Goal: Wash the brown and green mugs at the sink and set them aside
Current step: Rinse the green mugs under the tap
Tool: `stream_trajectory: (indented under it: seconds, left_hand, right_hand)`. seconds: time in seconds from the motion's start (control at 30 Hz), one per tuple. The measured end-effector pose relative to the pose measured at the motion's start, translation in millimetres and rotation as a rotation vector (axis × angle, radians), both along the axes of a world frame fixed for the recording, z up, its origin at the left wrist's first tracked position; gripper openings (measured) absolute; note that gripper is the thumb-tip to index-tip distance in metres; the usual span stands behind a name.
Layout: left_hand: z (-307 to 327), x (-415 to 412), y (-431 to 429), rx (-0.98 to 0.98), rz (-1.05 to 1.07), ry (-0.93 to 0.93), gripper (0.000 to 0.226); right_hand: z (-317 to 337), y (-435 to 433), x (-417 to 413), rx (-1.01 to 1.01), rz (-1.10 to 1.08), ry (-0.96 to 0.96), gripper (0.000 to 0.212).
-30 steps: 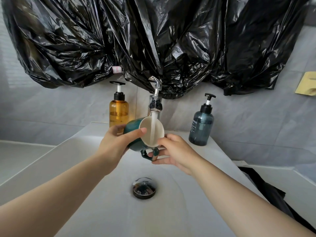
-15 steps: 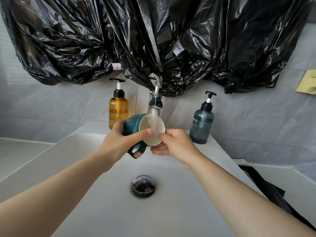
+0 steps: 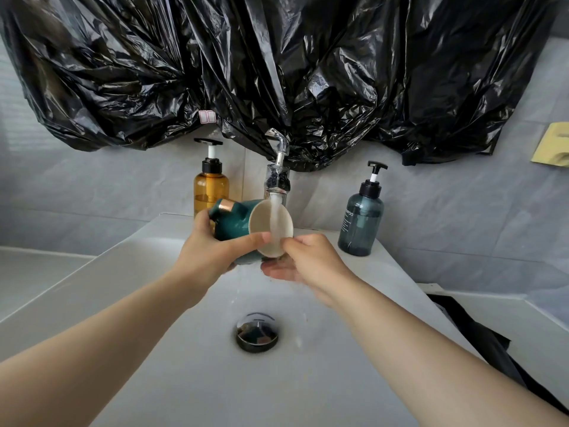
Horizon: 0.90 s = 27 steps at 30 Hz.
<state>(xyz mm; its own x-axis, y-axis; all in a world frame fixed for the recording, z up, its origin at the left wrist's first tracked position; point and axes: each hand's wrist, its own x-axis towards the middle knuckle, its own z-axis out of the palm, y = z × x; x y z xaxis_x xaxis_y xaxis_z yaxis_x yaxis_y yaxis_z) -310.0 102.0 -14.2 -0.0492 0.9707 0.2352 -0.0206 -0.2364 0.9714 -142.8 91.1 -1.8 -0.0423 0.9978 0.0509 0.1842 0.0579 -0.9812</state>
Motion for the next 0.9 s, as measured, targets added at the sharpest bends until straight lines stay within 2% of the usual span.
stream_trajectory:
  seconds: [0.07,0.23,0.3,0.37,0.43,0.53,0.63,0.7,0.8,0.9]
  left_hand:
    - [0.0,1.0,0.0,0.003,-0.004,-0.044,0.096]
    - [1.4,-0.8,-0.4,0.055,0.005,0.034,0.089]
    - [0.4,0.2,0.7,0.063,0.017,0.058,0.100]
    - [0.5,0.1,2.2,0.045,0.006,0.033,0.106]
    - [0.6,-0.6,2.3,0.030,-0.010,0.000,0.098]
    - [-0.1,-1.4,0.8,0.042,0.026,0.056,0.085]
    - [0.4,-0.3,-0.1,0.029,0.044,0.103,0.098]
    - [0.6,1.6,-0.6,-0.025,-0.001,0.048,0.108]
    - [0.2,6.1,-4.1,-0.028,-0.015,0.000,0.092]
    - [0.0,5.6,-4.3,-0.008,0.061,0.127,0.101]
  right_hand:
    - [2.9,-1.1,-1.7,-0.042,0.039,0.054,0.026]
    - [8.6,1.1,9.5,0.097,-0.032,-0.144,0.021]
    - [5.6,0.9,7.1,0.086,-0.027,-0.114,0.023]
    - [3.0,-0.1,3.5,0.022,0.009,0.005,0.024]
    - [5.2,-1.6,2.3,-0.037,0.054,0.083,0.024]
    - [10.1,-1.3,7.6,0.005,0.029,-0.040,0.026]
    - [8.9,-2.3,8.4,0.023,0.013,-0.081,0.025]
    - [8.0,-4.0,5.1,-0.012,0.021,-0.031,0.024]
    - [8.3,-3.9,3.1,-0.096,0.066,0.044,0.026]
    - [11.1,-2.4,8.1,-0.076,0.048,-0.073,0.026]
